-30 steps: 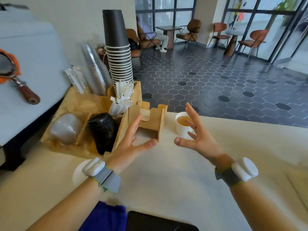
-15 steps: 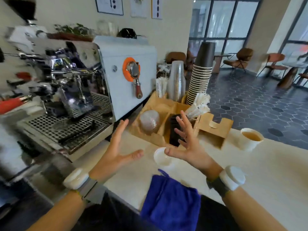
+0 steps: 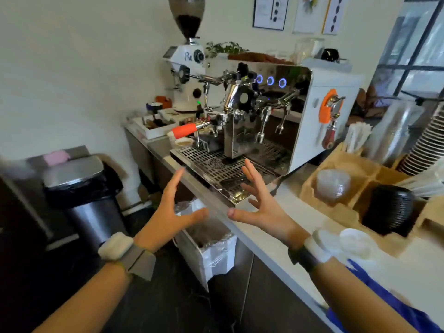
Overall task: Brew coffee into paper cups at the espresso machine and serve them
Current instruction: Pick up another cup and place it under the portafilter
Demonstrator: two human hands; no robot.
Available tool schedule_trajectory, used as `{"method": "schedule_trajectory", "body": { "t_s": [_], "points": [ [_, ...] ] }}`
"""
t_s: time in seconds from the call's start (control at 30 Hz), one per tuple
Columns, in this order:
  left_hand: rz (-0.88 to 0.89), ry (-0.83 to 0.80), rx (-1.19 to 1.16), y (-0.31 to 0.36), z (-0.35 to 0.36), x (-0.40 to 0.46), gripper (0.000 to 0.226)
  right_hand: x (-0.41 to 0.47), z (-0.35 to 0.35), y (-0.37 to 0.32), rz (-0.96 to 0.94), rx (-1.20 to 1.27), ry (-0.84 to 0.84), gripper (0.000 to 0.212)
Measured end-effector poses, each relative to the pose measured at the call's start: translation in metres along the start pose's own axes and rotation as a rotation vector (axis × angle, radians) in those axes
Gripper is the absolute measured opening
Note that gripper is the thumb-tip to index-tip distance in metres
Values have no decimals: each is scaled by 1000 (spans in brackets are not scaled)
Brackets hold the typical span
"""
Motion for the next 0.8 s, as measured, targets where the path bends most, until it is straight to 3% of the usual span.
{"method": "schedule_trajectory", "body": {
  "t_s": [0.13, 0.43, 0.6, 0.8],
  "points": [
    [-31, 85, 21, -40, -55, -2, 109, 52, 61, 7, 28, 56, -123, 104],
    [-52, 157, 31, -120, -146, 39, 94, 170, 150, 45, 8, 102, -228, 97],
    [-72, 115, -6, -170, -191, 98, 88, 250, 176, 75, 32, 113, -201, 90],
    [-109, 64, 6, -213, -220, 158, 96, 318, 179, 93, 60, 77, -122, 94]
  ]
}}
Point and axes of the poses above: each hand's wrist, its own x-axis towards the middle knuckle, its own z-axis out of the palm, y = z × x, the point moved 7 cm from there along x, towards the middle knuckle, and after that the axes turned 9 degrees about x, right-handed, at the moved point
